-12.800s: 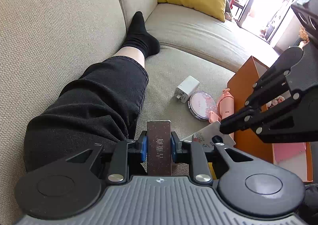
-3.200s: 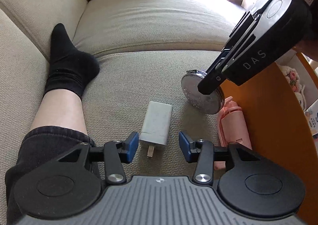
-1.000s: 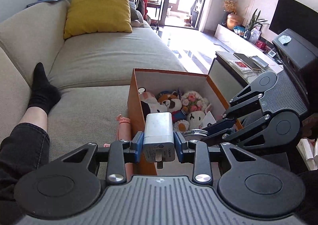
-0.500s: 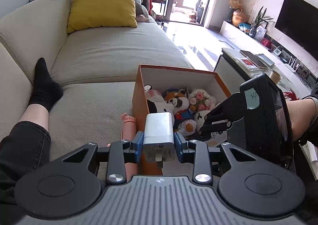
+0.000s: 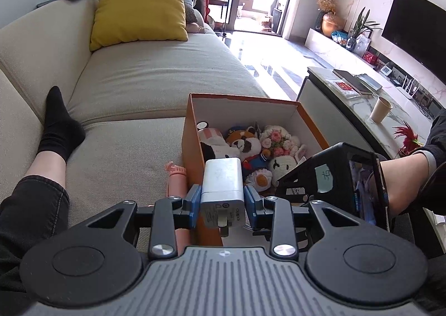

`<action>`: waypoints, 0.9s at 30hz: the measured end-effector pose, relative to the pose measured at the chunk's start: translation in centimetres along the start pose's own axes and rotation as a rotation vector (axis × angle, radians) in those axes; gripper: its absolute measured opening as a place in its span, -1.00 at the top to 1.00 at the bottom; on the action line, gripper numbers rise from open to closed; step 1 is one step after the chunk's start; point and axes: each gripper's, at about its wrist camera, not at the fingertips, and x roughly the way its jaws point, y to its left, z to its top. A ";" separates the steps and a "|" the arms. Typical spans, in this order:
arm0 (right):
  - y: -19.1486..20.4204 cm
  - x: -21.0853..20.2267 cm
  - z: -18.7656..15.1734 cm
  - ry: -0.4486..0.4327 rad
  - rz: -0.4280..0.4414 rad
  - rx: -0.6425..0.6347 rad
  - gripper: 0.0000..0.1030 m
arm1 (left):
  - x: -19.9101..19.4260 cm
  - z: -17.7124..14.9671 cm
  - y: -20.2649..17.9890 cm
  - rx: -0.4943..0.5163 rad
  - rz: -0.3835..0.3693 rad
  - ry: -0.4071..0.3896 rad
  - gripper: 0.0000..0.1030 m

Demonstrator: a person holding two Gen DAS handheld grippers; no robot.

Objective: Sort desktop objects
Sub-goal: 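Carry both items over the box and open the right tool to drop the mirror, then hold the white charger over the box with the left tool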

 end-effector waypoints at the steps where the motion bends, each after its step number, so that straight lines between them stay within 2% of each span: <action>1: -0.1 0.4 -0.1 0.010 0.009 0.010 0.60 | 0.0 0.0 -0.1 0.002 0.000 0.001 0.27; 2: -0.3 0.7 -0.2 0.014 0.017 0.024 0.59 | 0.1 0.0 -0.1 0.004 0.000 0.002 0.27; 5: -0.7 1.0 -0.4 0.011 0.011 0.043 0.42 | 0.3 0.1 -0.3 0.011 -0.004 0.005 0.27; 8: -1.2 0.8 -0.6 0.004 0.025 0.070 0.41 | 0.6 0.3 -0.6 0.018 -0.010 0.010 0.27; 13: -2.3 -1.8 -1.2 -0.052 0.043 0.143 0.36 | 1.2 0.5 -1.1 0.030 -0.020 0.021 0.27; 17: -3.6 -4.2 -2.4 -0.089 0.097 0.234 0.37 | 1.7 0.4 -1.7 0.042 -0.034 0.030 0.27; 20: -4.8 -5.2 -3.4 -0.099 0.144 0.311 0.41 | 2.2 0.3 -2.3 0.049 -0.051 0.041 0.27; 22: -4.6 -5.8 -4.2 -0.100 0.182 0.364 0.56 | 2.7 0.2 -2.8 0.053 -0.062 0.052 0.27; 27: -4.8 -6.3 -6.0 -0.103 0.242 0.441 0.63 | 4.9 0.0 -4.4 0.058 -0.071 0.109 0.27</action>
